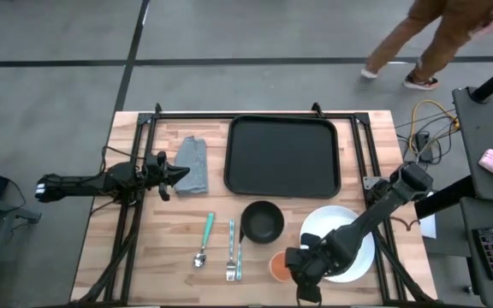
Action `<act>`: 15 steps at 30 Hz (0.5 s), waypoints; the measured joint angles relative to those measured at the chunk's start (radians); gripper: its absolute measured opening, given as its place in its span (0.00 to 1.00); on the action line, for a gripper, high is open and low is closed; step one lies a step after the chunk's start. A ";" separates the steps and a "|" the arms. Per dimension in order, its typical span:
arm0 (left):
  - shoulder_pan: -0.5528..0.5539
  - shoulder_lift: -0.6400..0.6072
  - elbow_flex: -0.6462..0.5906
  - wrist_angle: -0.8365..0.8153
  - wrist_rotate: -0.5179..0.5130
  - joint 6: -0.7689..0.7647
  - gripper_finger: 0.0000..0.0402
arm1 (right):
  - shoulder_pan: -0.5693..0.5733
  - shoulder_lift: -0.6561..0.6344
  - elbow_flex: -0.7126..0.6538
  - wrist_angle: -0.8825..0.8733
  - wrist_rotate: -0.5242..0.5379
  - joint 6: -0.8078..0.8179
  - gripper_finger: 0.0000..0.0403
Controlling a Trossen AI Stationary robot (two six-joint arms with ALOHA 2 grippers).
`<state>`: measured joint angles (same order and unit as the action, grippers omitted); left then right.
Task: Set up tray
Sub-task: Put the yellow mug on the black tray
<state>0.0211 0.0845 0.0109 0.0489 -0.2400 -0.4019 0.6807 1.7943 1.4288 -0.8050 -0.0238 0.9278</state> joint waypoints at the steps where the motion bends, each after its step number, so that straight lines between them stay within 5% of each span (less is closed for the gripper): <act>1: 0.000 0.000 0.000 0.000 0.000 0.000 0.00 | -0.007 -0.014 0.011 0.000 -0.001 -0.020 0.09; 10: 0.000 0.000 0.000 0.000 0.000 0.000 0.00 | -0.189 -0.113 0.044 -0.044 0.049 -0.122 0.09; 15: 0.000 0.000 0.000 0.000 0.000 0.000 0.00 | -0.311 -0.125 0.083 -0.059 -0.020 -0.299 0.09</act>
<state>0.0211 0.0845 0.0109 0.0486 -0.2398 -0.4016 0.3699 1.6691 1.5114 -0.8643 -0.0433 0.6286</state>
